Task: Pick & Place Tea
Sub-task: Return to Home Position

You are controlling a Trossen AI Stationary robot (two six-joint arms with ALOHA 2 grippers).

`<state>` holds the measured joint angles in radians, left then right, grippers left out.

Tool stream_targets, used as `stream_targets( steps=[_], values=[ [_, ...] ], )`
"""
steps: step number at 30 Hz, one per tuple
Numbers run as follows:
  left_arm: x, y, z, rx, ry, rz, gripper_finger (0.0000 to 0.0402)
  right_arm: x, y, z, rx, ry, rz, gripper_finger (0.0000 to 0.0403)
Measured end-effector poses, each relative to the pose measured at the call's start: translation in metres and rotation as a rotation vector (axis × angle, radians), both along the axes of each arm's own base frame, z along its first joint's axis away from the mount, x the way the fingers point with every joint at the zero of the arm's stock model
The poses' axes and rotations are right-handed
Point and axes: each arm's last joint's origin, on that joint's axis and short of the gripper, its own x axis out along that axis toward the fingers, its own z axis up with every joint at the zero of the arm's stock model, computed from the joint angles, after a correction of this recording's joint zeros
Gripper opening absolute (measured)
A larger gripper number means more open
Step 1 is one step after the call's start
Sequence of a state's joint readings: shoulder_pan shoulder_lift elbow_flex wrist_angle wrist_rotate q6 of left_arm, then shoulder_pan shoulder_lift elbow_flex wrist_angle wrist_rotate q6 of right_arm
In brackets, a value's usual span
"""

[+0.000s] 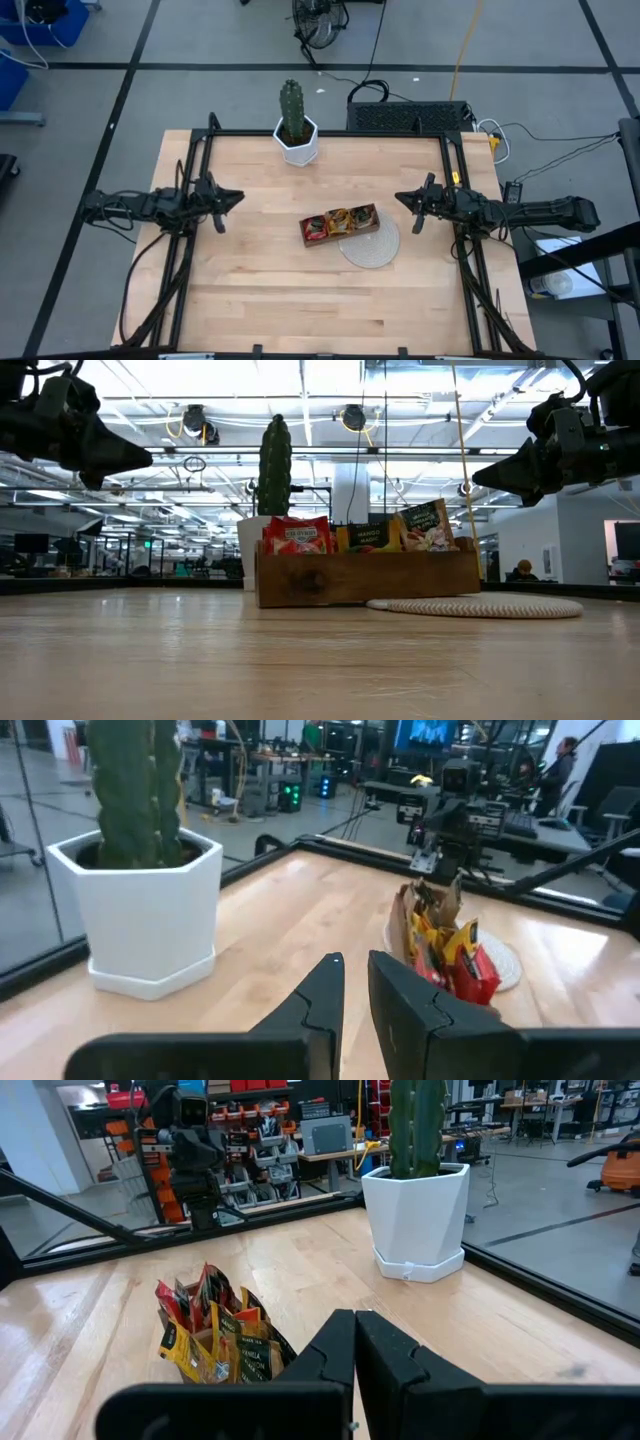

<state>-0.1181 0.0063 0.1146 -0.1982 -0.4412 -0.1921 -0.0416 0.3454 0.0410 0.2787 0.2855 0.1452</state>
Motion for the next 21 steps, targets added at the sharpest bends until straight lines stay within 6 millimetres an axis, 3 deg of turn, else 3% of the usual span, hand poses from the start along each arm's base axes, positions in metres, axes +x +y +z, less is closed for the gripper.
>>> stream_targets(
  steps=[7, 11, 17, 21],
  values=[
    [0.007, -0.005, -0.008, 0.051, -0.076, -0.167, 0.0051, 0.000, 0.000, 0.000, 0.000, 0.000, 0.000, 0.0000],
    [0.009, -0.003, -0.010, 0.083, -0.108, -0.137, 0.0051, 0.000, 0.000, 0.000, 0.000, 0.000, 0.000, 0.0000],
    [0.012, -0.003, -0.015, 0.110, -0.046, -0.277, 0.0051, 0.000, 0.000, 0.000, 0.000, 0.000, 0.000, 0.0000],
    [0.013, 0.001, -0.017, 0.150, -0.012, -0.204, 0.0051, 0.000, 0.000, 0.000, 0.000, 0.000, 0.000, 0.0000]
  ],
)
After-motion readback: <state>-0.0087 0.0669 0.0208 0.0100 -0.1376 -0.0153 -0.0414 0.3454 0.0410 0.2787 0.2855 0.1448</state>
